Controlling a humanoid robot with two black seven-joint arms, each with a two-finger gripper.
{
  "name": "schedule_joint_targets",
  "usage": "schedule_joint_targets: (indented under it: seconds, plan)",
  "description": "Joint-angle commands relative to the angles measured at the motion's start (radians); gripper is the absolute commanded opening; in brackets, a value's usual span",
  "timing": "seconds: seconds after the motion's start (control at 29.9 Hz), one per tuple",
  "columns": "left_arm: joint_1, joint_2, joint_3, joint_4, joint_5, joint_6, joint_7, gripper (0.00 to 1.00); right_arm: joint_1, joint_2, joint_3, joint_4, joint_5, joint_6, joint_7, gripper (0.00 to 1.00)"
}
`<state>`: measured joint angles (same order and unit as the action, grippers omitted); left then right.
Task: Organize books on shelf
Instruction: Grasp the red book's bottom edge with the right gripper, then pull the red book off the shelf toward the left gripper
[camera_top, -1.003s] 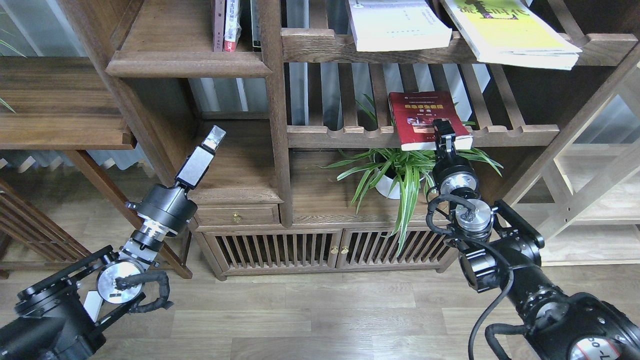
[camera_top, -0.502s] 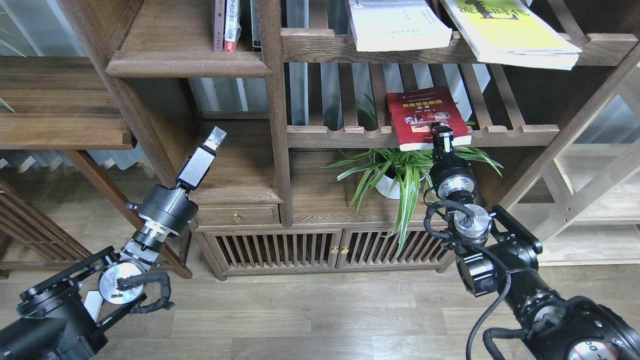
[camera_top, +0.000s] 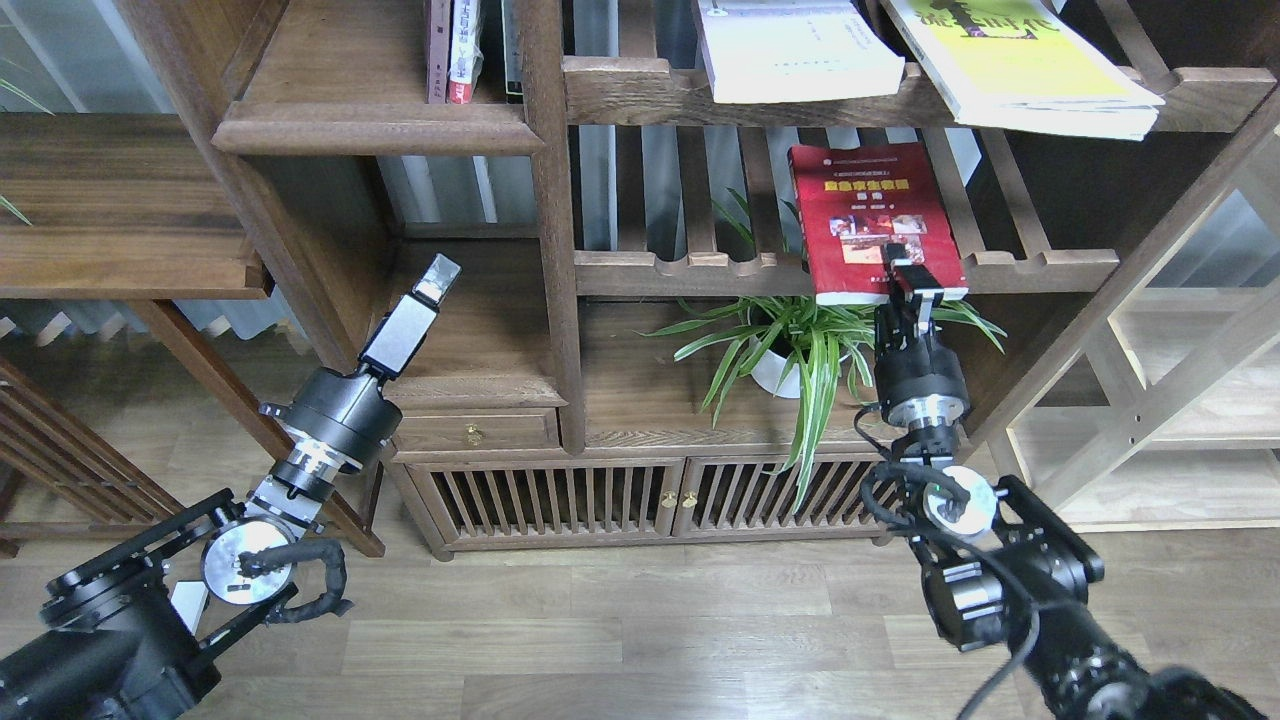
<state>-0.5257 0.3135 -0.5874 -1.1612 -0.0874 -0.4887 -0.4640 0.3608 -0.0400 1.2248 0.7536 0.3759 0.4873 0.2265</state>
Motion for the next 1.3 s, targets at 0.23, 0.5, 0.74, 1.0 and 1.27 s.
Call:
schedule_joint_targets:
  seconds: [0.23,0.5,0.74,1.0,1.27]
  plan:
    - [0.006,-0.031,0.0,0.014,0.0,0.0,0.022,0.99,-0.085,0.008,-0.065,0.125,0.0,0.001,0.001,0.04]
    - [0.009,-0.037,0.003,0.012,-0.003,0.0,0.088,0.99,-0.109,0.022,-0.16,0.214,0.0,0.001,0.001,0.04]
    - [0.03,-0.037,0.02,-0.012,-0.021,0.0,0.133,0.98,-0.123,0.023,-0.271,0.247,0.0,0.001,0.001,0.04]
    - [0.026,-0.033,0.093,-0.044,-0.21,0.0,0.226,0.97,-0.123,0.04,-0.34,0.262,-0.002,0.001,0.001,0.04]
    - [0.02,-0.033,0.093,-0.041,-0.249,0.0,0.32,0.93,-0.122,0.04,-0.41,0.285,-0.006,0.001,0.001,0.04]
